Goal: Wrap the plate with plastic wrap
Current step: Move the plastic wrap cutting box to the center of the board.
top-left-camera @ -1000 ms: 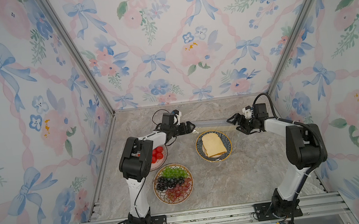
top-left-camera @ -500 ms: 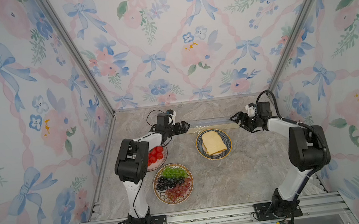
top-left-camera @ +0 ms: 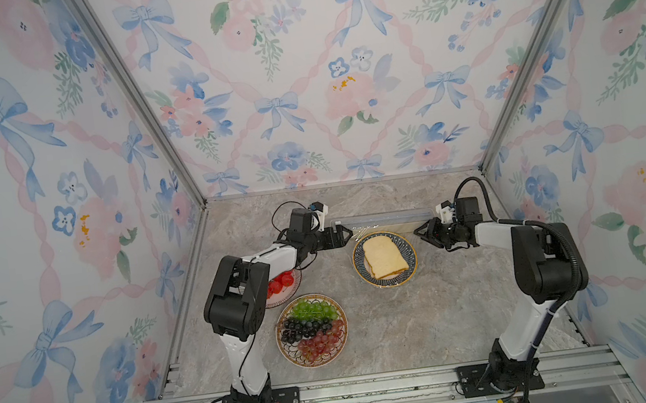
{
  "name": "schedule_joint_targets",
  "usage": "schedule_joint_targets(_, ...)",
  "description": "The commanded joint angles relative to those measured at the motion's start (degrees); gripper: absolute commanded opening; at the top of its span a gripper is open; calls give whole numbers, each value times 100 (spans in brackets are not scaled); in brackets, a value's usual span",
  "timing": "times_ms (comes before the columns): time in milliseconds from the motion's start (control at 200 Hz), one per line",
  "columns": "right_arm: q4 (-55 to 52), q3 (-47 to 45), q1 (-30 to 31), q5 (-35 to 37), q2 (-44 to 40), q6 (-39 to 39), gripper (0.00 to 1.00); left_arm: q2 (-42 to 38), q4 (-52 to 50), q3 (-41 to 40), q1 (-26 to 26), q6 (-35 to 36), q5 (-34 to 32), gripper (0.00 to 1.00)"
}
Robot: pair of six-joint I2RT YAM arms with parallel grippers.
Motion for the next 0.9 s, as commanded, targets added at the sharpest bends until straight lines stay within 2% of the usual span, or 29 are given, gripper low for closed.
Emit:
schedule_joint_targets(0, 133, -232, 47, 2, 36, 25, 17, 317, 159, 217, -74, -180, 210, 93)
schedule_joint_targets(50, 77, -296, 46, 18, 18, -8, 8, 382, 215, 286, -83, -238, 220, 93)
schedule_joint_targets(120, 33, -405, 50, 83, -8, -72, 0, 447, 245, 375, -81, -279, 185, 93)
schedule_joint_targets(425, -213, -636, 67, 271, -50, -221, 0, 946, 252, 844, -35, -288, 221, 92)
schedule_joint_targets(725, -769, -577, 113, 622, -217, -347, 0, 1670, 254, 1938, 100, -367, 194, 91)
schedule_joint_targets(810, -880, -603, 46, 843, -338, -335, 10, 1769, 245, 2101, 153, -365, 128, 91)
schedule_joint_targets(895, -934, -615, -115, 990, -564, -372, 21, 1571, 245, 1908, 202, -271, -74, 90)
